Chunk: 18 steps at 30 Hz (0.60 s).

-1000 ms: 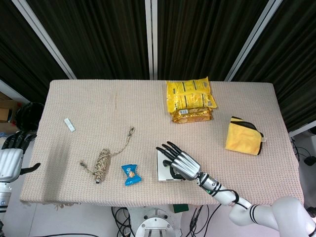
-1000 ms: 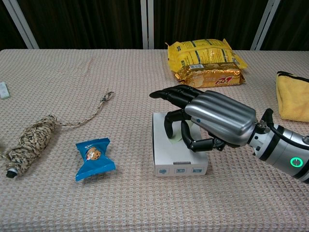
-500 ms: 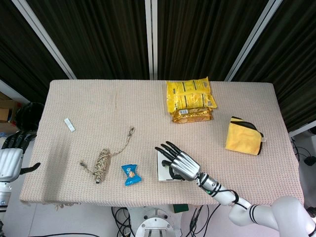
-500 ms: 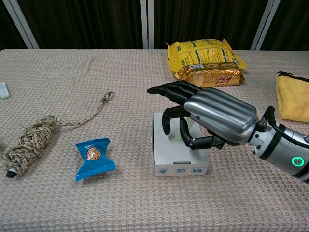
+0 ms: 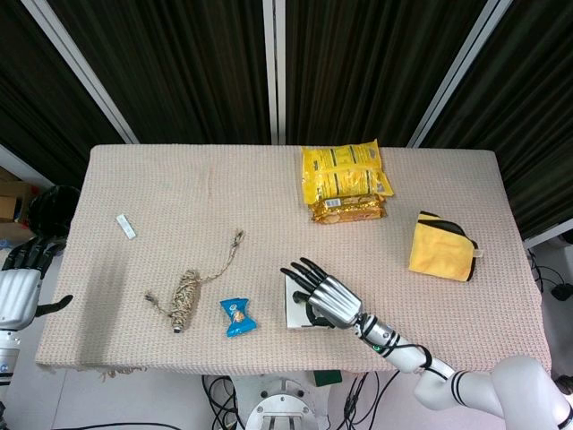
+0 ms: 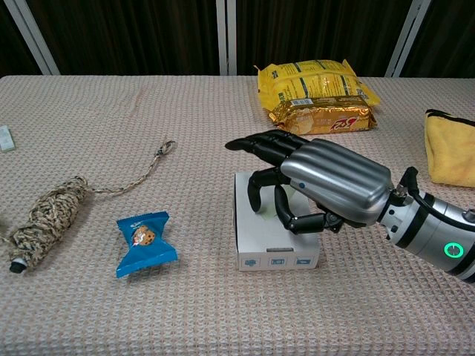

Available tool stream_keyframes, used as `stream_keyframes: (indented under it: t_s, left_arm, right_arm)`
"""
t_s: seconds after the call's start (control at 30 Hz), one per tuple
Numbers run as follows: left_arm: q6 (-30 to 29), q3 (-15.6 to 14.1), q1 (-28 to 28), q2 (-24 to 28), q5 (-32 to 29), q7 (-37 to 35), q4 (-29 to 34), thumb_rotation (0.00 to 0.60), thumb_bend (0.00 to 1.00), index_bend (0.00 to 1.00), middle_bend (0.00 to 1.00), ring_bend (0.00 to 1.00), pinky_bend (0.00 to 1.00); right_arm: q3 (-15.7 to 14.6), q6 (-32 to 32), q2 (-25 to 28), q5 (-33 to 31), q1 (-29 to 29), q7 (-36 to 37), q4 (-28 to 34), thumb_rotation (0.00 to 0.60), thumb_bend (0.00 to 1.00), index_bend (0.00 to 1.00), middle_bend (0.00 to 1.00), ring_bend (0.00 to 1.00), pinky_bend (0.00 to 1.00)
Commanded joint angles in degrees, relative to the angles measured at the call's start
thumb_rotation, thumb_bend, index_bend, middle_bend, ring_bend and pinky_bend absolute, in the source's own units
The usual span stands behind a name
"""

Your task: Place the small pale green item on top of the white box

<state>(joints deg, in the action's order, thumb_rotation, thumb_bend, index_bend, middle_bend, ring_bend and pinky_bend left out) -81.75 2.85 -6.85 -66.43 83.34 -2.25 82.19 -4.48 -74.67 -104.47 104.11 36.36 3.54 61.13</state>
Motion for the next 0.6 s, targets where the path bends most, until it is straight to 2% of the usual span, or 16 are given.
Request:
stream_keyframes:
  t_s: [0.03, 0.27, 0.6]
  left_arm:
    - [-0.04, -0.02, 0.06, 0.0, -0.04, -0.02, -0.03, 0.6, 0.06, 0.2, 0.12, 0.08, 0.14]
    - [0.06, -0.14, -0.03, -0.08, 0.23, 0.03, 0.08, 0.6, 0.06, 0.2, 0.12, 0.08, 0.14]
    - [0.24, -0.08, -0.16, -0.02, 0.07, 0.9, 0.72, 0.6, 0.06, 0.2, 0.12, 0.08, 0.14]
  right_arm:
    - [0.14, -0.7, 0.91, 0.24, -0.14, -0.35, 0.84, 0.319, 0.93, 0.47, 0.0, 0.0, 0.0]
    - [-0.51, -0.78, 2.83, -0.1, -0.96, -0.49, 1.88, 0.323, 0.93, 0.46, 0.0, 0.0, 0.0]
    - [-1.25, 0.58, 2.53, -0.56, -1.39, 0.27, 0.65, 0.322, 0.93, 0.46, 0.01, 0.0, 0.0]
